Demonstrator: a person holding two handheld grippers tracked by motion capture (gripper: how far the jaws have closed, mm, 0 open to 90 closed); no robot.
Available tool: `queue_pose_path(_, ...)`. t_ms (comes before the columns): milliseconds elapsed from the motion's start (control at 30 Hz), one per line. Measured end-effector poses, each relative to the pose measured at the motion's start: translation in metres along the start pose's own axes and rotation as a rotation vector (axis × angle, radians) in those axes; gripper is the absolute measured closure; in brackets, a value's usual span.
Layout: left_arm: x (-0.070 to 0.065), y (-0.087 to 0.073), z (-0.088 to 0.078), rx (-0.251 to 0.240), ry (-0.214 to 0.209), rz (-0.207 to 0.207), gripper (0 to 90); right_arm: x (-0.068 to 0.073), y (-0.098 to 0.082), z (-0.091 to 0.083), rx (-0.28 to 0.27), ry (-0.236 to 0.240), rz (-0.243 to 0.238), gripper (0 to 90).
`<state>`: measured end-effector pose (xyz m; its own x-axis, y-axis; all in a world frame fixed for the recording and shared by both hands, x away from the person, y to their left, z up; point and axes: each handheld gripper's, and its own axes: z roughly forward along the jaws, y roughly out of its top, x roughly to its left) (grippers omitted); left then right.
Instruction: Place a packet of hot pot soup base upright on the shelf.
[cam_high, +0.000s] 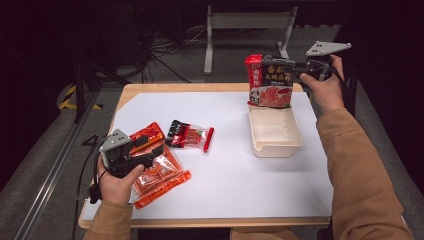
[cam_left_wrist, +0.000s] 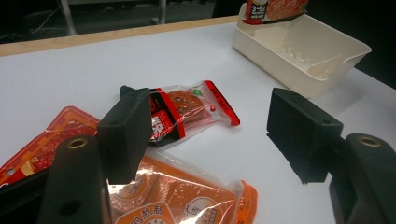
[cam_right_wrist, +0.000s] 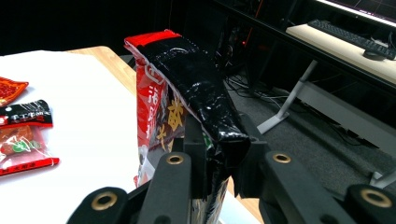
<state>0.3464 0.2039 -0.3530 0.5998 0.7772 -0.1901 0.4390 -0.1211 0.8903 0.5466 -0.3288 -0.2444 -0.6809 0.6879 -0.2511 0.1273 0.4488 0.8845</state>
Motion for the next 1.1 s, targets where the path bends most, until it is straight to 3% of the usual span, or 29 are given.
queue_pose_path(267, 0.002, 0.000, 0.000, 0.002, 0.003, 0.001, 32.2, 0.001, -0.010, 0.013, 0.013, -0.014, 0.004, 78.0)
queue_pose_path(1100, 0.000, 0.000, 0.007, 0.023, -0.016, 0.005, 31.7, 0.009, -0.030, 0.018, 0.018, -0.016, 0.038, 74.6)
